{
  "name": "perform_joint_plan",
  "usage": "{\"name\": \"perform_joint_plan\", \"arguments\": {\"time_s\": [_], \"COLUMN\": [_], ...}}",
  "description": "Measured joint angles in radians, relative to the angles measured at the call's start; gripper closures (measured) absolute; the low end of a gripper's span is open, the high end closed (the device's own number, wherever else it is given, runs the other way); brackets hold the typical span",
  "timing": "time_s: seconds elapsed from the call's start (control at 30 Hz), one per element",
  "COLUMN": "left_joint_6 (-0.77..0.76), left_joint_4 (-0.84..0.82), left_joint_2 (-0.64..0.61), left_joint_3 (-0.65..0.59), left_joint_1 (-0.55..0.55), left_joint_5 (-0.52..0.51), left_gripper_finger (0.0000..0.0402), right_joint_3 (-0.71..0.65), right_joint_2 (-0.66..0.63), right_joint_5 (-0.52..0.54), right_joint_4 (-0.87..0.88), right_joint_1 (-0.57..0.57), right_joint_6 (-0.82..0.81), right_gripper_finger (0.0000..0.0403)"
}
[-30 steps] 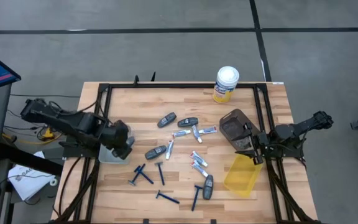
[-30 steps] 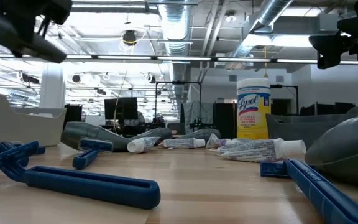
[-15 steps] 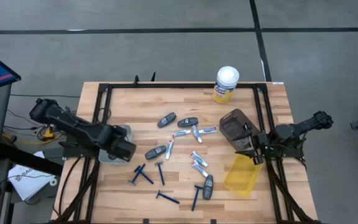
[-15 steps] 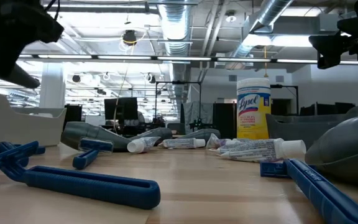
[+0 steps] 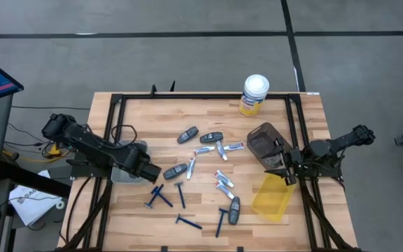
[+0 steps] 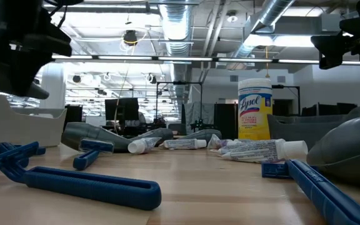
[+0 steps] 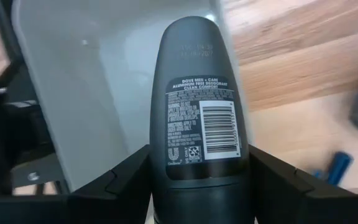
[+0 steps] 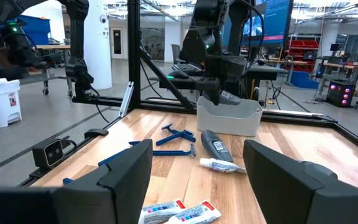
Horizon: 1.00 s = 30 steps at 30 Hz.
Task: Pick & Place Travel size toiletries
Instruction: Put the gray deodorant into the gray bin
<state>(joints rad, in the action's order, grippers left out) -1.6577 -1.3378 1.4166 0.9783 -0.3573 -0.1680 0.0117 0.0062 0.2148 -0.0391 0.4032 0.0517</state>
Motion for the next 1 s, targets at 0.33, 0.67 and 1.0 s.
{"name": "perform_joint_plan", "arguments": {"time_s": [0.33, 0.67, 1.0], "left_joint_6": [-0.078, -0.106, -0.157], "left_joint_4": [0.084, 0.275, 0.359], "left_joint_2": [-0.124, -0.251, -0.236], "left_joint_3": [-0.179, -0.31, -0.386], "left_joint_1": [0.025, 0.06, 0.063], "left_joint_5": [0.037, 0.038, 0.045], "left_gripper_finger": [0.0192, 0.0192, 0.0192], "right_joint_3": [0.0, 0.0, 0.0], "right_joint_2": [0.0, 0.0, 0.0], "right_joint_5": [0.0, 0.0, 0.0], "right_joint_4": [0.001, 0.0, 0.0], "right_joint_1": [0.0, 0.0, 0.0], "right_joint_6": [0.0, 0.0, 0.0], "right_gripper_finger": [0.0159, 0.0159, 0.0159]}}
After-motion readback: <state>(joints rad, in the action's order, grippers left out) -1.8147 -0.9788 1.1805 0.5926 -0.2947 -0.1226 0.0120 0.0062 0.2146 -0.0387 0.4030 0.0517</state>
